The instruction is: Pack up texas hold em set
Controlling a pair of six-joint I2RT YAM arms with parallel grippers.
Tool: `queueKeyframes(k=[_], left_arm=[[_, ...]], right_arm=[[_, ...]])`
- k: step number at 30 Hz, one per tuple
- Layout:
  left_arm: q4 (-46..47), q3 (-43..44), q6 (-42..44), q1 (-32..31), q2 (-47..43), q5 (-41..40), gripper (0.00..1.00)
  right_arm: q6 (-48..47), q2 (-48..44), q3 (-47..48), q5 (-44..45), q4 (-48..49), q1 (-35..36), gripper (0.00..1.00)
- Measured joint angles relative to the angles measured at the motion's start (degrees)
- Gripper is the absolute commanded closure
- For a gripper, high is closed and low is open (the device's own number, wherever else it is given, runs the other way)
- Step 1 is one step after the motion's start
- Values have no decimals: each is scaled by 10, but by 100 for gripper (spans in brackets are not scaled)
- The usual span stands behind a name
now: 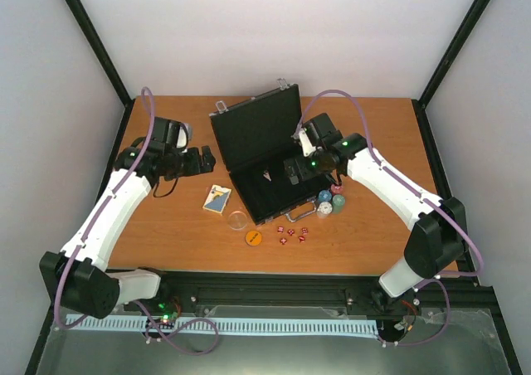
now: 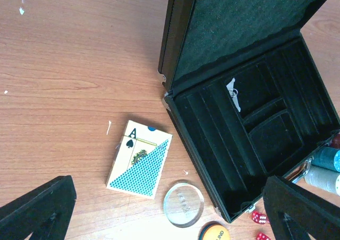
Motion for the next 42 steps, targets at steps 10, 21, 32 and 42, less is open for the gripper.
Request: queueKeyframes(k=[10,21,32,42], left_arm=[[-4,14,11,0,17,0,0],[-4,14,14,0,22,11,0],[-4,8,22,0,36,13,0],[-4,8,28,0,48,12,0]], right_arm=[[6,2,0,50,-19,0,0],[37,16,-21,92,-33,-72,17],[67,84,-66,32,-25,-150,37],[68,110,-66,53,-17,-149,39]])
